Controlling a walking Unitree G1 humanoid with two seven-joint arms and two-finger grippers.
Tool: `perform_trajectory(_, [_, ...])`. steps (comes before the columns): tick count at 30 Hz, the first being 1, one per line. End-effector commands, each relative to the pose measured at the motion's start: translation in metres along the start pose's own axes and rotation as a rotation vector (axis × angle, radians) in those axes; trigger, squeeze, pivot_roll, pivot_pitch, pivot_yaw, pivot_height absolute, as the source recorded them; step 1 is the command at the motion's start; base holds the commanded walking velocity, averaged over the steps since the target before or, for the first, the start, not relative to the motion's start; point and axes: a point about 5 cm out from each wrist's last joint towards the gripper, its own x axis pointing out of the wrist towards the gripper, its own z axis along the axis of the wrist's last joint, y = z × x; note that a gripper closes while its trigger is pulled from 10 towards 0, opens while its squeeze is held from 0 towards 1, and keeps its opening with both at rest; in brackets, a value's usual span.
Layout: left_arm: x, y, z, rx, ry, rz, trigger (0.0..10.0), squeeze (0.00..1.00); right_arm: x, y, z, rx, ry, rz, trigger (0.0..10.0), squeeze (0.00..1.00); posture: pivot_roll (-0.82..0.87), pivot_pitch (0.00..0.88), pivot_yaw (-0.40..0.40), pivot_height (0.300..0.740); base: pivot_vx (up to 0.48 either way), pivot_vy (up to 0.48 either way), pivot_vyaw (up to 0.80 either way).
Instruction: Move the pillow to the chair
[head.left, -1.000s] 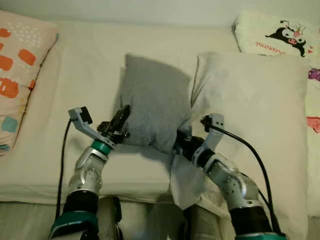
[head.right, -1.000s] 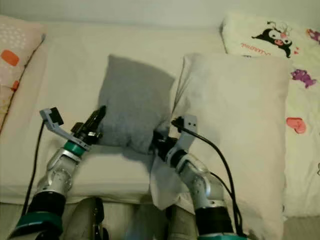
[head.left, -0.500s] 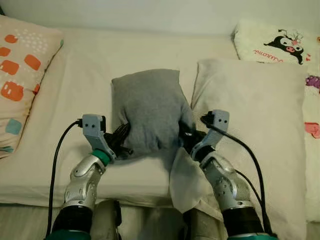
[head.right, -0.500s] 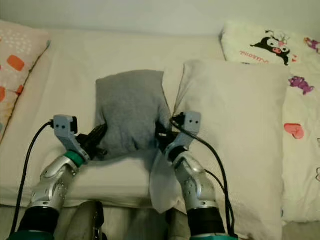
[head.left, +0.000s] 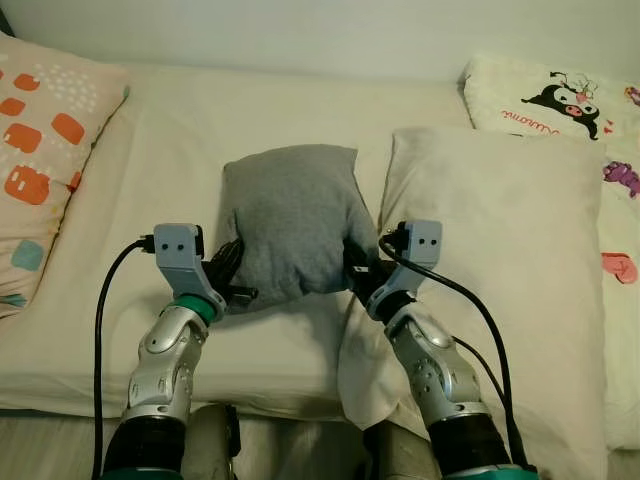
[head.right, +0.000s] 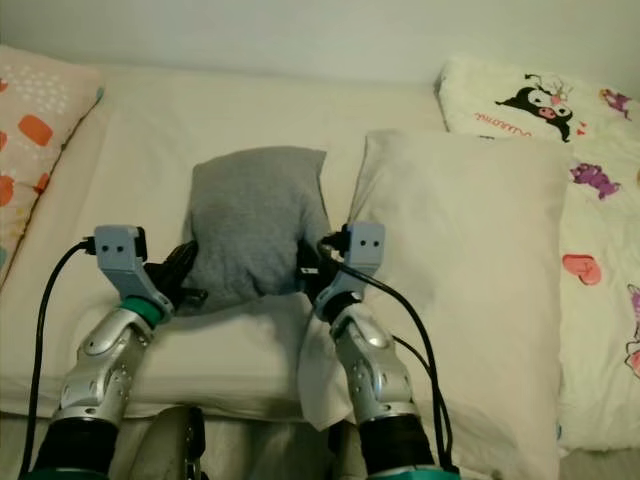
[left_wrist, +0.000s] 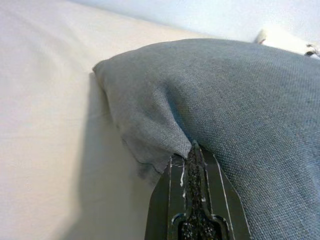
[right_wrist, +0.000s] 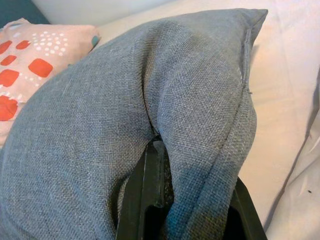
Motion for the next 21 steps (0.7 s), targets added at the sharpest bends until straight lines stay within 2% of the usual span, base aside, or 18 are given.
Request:
perform_trajectory(1, [0.0001,-0.0105,0.0039,0.030,-0.029,-0.035,10.0,0.00,0.0007,0.0063,-0.0012,-0.017,-0.019,0.026,10.0,0.00,0.09,0.000,-0.017,0.632,0.000,0.000,0.00])
perform_trajectory(6, [0.0003,-0.0112,0.0071,0.040,-0.030,-0.008,10.0,0.00,0.0002,0.0044,-0.0021,-0.024,-0.019,0.015,10.0,0.00,0.09,0.000,-0.027,0.647,0.000,0.000,0.00])
perform_trajectory(9, [0.0015,-0.0126,0.0103,0.083,-0.040,0.001,10.0,0.00,0.0023,0.0045,-0.0037,-0.041,-0.007,0.024,10.0,0.00,0.10,0.000,-0.038,0.662,0.000,0.000,0.00])
perform_trajectory(21, [0.0049,-0.0188,0.0129,0.117,-0.047,-0.012,10.0,0.00,0.0051,0.0021,-0.0035,-0.045,-0.009,0.013,10.0,0.00,0.09,0.000,-0.030,0.702,0.000,0.000,0.00])
